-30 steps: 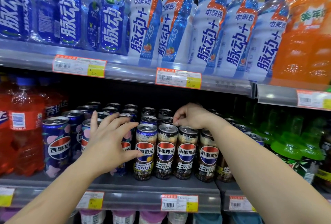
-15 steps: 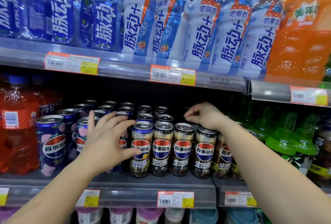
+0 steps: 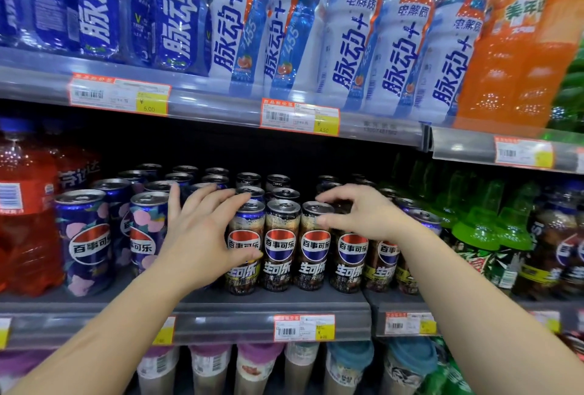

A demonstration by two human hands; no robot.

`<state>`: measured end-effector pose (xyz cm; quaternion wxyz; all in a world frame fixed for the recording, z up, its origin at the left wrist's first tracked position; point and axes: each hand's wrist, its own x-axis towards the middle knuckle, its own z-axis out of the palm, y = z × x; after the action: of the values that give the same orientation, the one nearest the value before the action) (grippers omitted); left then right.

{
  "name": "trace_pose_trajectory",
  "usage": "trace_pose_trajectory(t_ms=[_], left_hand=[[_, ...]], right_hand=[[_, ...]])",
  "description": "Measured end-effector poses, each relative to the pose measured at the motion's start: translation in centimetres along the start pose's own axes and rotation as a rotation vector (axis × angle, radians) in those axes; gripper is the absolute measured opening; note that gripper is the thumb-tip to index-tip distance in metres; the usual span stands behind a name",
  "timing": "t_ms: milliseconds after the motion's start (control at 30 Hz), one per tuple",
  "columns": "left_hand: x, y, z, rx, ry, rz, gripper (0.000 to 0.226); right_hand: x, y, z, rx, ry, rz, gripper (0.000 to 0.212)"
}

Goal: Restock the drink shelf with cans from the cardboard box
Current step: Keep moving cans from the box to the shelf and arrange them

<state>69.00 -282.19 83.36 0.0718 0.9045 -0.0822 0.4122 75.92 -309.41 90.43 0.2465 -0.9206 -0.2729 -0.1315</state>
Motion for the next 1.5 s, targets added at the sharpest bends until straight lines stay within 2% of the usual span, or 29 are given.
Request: trace_pose_trajectory(t_ms=[100,300,533,1067,1133,1200,1300,1367,1433,1500], left_hand=[[0.5,0.7,0.2,0.022,-0.006,0.052,0.092],[0.8,0.8,1.0,0.108,-0.063,0.083,0.088],[0.8,0.7,1.4,0.109,-0.028,0.073,0.088],[0.8,1.2,0.9,0.133,-0.072,0.028,0.09],[1.0,1.3,0.8,0.137,-0.09,0.019,0.094],[1.1,1.5,0.6,0.148,-0.094,0.012,0.096],[1.8,2.3,0.2,0.159,-0.052,0.022,0.089],[2.4,3.2,0.0,0.145,-0.012,0.034,0.082],[3.1,4.2,0.0,0.097,-0.009,0.032,0.081],[3.6,5.2,0.3,0.057,-0.022,0.035,0.084]], right_hand=[[-0.6,-0.1,0.8,-0.161,0.051,-0.028,0.041],[-0.8,-0.3,-0.6,-0.118,0.048,-0.005,0.007],[-0.5,-0.9,0.4,-0.183,0.076,0.038,0.016],[0.3,0.5,0.2,-0.04,0.07,-0.03,0.014],[0.2,0.5,0.2,-0.028,0.077,-0.041,0.019],[0.0,0.5,0.2,-0.092,0.102,-0.052,0.037],[-1.3,0.6,0.9,-0.172,0.244,-0.08,0.06],[-2.8,0.9,2.5,-0.115,0.429,-0.159,0.056],[-4.1,1.8,4.4,-0.042,0.591,-0.221,0.044],[-4.8,2.6,5.7,-0.003,0.657,-0.224,0.038]])
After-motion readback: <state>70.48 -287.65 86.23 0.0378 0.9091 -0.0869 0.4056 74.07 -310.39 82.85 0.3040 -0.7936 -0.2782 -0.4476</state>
